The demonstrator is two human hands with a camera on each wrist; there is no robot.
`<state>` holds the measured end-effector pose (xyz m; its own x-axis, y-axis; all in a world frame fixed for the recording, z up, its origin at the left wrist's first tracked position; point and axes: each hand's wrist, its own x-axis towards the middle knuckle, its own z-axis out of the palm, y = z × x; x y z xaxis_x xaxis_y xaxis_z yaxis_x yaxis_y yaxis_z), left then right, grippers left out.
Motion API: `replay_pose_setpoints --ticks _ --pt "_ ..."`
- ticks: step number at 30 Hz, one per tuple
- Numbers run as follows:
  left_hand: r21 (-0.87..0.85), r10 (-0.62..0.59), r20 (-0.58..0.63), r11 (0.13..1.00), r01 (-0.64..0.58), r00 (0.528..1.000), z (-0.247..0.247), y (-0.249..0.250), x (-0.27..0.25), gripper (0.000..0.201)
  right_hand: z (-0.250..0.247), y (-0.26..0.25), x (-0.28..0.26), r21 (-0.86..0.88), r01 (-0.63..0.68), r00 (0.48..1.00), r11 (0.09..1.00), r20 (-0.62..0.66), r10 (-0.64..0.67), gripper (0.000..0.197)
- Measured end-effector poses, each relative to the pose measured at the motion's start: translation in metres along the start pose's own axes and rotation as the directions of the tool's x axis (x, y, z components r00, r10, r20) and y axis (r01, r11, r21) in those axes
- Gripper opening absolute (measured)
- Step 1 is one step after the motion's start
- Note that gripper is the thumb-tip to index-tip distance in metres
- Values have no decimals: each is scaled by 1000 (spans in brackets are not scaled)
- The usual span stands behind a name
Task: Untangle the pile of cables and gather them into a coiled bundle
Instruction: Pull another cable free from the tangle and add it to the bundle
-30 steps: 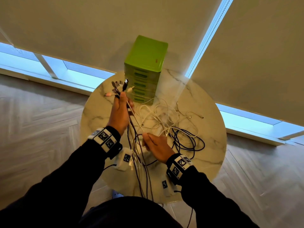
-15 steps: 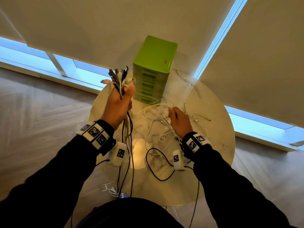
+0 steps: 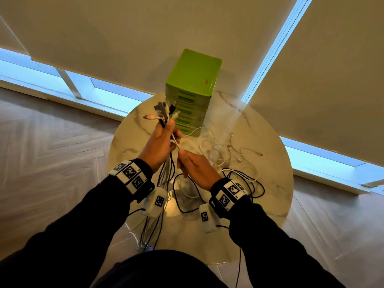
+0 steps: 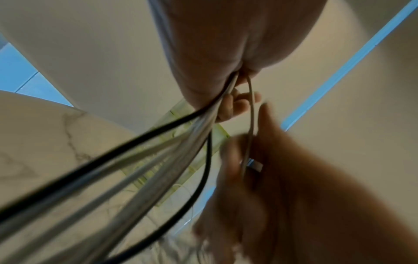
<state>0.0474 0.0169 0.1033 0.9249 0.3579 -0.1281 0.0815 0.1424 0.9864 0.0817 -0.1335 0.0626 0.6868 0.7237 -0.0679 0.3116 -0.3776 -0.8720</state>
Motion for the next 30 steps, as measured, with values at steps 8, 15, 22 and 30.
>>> replay_pose_setpoints --ticks 8,15,22,30 --pt "-151 115 -203 978 -147 972 -52 54 25 43 -21 75 -39 -444 -210 920 871 213 330 44" --pt "-16 180 -139 983 -184 974 -52 49 8 19 -61 56 5 -346 -217 949 913 -293 115 30" --pt "59 22 -40 998 -20 999 -19 15 -14 23 -51 -48 38 -137 205 958 969 -174 -227 19" --pt "102 72 -123 993 -60 990 -41 26 -19 24 -29 -50 38 -53 217 969 975 129 -209 22"
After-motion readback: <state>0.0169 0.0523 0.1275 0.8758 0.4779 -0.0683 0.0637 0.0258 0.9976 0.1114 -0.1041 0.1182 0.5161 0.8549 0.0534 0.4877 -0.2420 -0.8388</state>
